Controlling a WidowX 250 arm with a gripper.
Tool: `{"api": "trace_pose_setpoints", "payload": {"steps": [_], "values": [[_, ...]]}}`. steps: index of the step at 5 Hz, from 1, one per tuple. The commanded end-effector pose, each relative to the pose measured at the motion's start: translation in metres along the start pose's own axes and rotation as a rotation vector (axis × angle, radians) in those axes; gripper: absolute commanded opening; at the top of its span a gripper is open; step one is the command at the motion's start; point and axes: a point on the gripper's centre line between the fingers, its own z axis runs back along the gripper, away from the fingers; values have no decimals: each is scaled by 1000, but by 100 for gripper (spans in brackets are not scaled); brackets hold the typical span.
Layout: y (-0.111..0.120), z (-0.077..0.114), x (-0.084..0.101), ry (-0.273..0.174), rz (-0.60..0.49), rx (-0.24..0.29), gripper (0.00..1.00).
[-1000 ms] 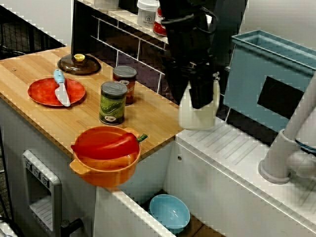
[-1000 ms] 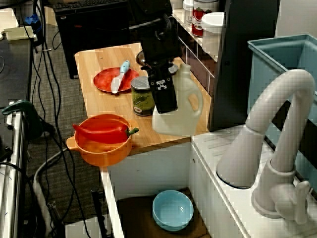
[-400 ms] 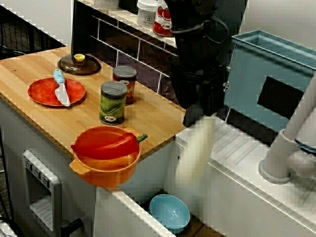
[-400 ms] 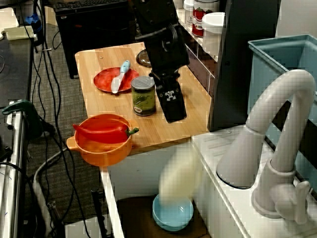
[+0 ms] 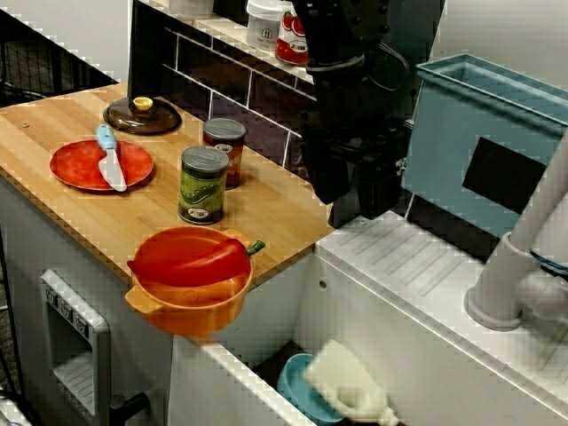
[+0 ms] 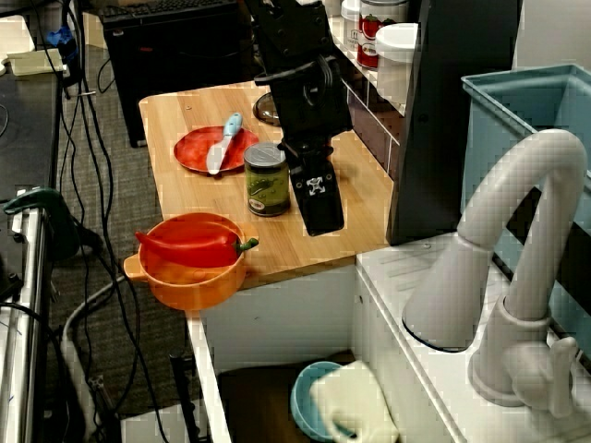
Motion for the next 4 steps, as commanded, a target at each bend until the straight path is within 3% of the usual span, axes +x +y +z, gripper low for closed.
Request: {"api": "trace_pose_setpoints", "payload": {"steps": [1, 2, 4], "values": [[34, 41, 6, -32, -14, 7, 100], [49, 59, 0, -73, -11, -3, 100], [75, 81, -8, -97, 8, 22, 100]]}}
